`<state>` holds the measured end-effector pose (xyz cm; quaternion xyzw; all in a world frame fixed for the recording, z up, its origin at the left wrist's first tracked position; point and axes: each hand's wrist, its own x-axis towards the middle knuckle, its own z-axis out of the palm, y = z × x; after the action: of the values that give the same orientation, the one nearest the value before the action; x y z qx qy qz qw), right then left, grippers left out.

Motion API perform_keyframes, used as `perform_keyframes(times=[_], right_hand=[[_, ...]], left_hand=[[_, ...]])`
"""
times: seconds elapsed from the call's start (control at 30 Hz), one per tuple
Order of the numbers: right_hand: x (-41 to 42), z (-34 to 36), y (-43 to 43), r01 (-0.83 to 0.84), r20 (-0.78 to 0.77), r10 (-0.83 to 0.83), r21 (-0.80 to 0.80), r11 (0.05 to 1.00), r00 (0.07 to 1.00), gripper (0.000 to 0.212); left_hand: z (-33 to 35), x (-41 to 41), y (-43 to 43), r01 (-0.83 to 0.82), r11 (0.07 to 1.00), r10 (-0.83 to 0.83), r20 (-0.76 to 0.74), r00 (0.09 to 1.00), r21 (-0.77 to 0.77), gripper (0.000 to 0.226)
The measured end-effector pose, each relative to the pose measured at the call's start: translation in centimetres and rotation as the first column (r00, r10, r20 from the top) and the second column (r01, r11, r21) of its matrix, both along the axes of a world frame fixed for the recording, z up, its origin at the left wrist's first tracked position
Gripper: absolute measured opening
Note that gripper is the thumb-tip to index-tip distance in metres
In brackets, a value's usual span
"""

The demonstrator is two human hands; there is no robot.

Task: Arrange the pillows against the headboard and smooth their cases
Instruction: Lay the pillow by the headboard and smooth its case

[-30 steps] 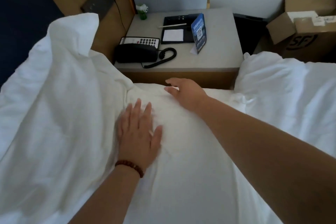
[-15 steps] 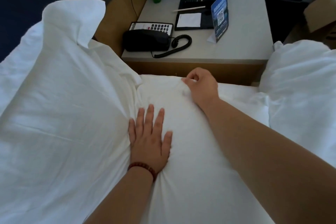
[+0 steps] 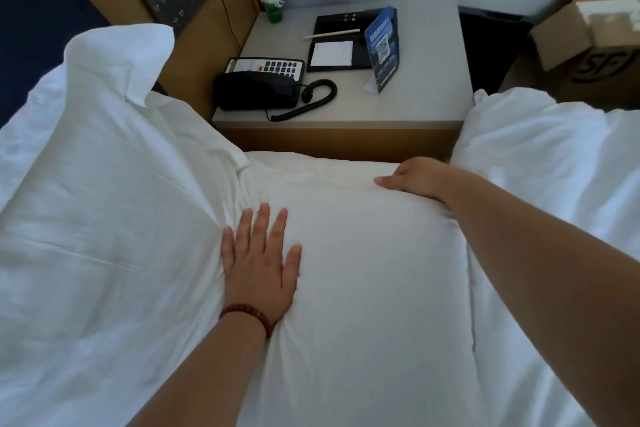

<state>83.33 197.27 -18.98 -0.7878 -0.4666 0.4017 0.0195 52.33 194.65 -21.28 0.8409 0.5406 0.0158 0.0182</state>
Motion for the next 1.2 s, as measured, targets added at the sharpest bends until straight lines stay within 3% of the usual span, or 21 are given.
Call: perform_keyframes(times=[0.1, 0.17, 0.27, 0.43, 0.53, 0.63, 0.73, 0.8, 0.87, 0.93, 1.0, 1.07, 1.13, 1.2], right_hand=[[-0.1, 0.1, -0.2, -0.065, -0.016, 0.064, -0.023, 0.998, 0.998, 0.071], [-0.4, 0.3, -0.4, -0.083, -0.037, 0.08, -0.066, 0.994, 0.996, 0.074], [-0.3, 0.0, -0.6, -0.077, -0.061, 0.073, -0.071, 0.994, 0.995, 0.074], [-0.2, -1.3, -0.6, -0.02, -0.103, 0.013, -0.066, 0.998, 0.995, 0.074], [-0.1, -1.9, -0.6, -0.002, -0.113, 0.009, 0.062, 0.998, 0.994, 0.062], [0.3, -1.7, -0.5, 0.16, -0.19, -0.101, 0.324, 0.932, 0.976, 0.029], [0.4, -1.3, -0.2, 0.216, -0.122, -0.18, 0.45, 0.867, 0.976, 0.035], [1.0, -1.0, -0.6, 0.181, -0.082, -0.162, 0.395, 0.9, 0.983, 0.05], [2.1, -0.6, -1.4, 0.004, 0.053, -0.016, 0.225, 0.974, 0.998, 0.061], [3.5, -0.2, -2.1, -0.103, 0.175, 0.075, 0.158, 0.982, 0.982, 0.048], [4.7, 0.5, -3.0, 0.014, 0.179, -0.072, 0.308, 0.951, 0.981, 0.041], [5.6, 1.2, -4.3, 0.213, 0.123, -0.299, 0.461, 0.862, 0.946, 0.043], [5.9, 1.5, -5.9, 0.397, -0.009, -0.443, 0.459, 0.795, 0.897, 0.056], [4.8, 1.3, -8.0, 0.465, -0.075, -0.468, 0.329, 0.822, 0.88, 0.065]], left_hand=[[3.2, 2.3, 0.2, -0.105, 0.994, 0.105, 0.112, 0.988, -0.014, 0.076], [5.0, 5.3, 0.4, -0.051, 0.998, 0.058, 0.186, 0.981, -0.041, 0.078], [4.7, 8.6, -0.5, 0.146, 0.986, -0.138, 0.094, 0.986, -0.085, 0.08], [1.9, 7.9, -2.0, 0.136, 0.987, -0.133, 0.046, 0.99, -0.081, 0.089], [1.2, 7.9, -2.4, 0.144, 0.984, -0.141, 0.037, 0.989, -0.101, 0.084], [0.7, 7.9, -2.6, 0.14, 0.985, -0.138, 0.03, 0.99, -0.098, 0.08], [0.4, 7.8, -2.6, 0.139, 0.986, -0.138, 0.019, 0.99, -0.092, 0.078], [0.1, 7.8, -2.6, 0.134, 0.987, -0.134, 0.005, 0.991, -0.091, 0.076], [0.0, 7.9, -2.6, 0.135, 0.987, -0.137, -0.008, 0.991, -0.085, 0.074], [0.0, 7.9, -2.7, 0.133, 0.988, -0.135, -0.015, 0.991, -0.076, 0.075], [0.1, 8.0, -2.8, 0.132, 0.988, -0.135, -0.031, 0.99, -0.083, 0.078], [0.4, 8.0, -2.9, 0.125, 0.988, -0.129, -0.046, 0.991, -0.096, 0.077], [0.8, 8.1, -2.9, 0.116, 0.987, -0.124, -0.07, 0.99, -0.109, 0.075], [1.3, 8.2, -2.9, 0.108, 0.987, -0.119, -0.092, 0.989, -0.119, 0.075]])
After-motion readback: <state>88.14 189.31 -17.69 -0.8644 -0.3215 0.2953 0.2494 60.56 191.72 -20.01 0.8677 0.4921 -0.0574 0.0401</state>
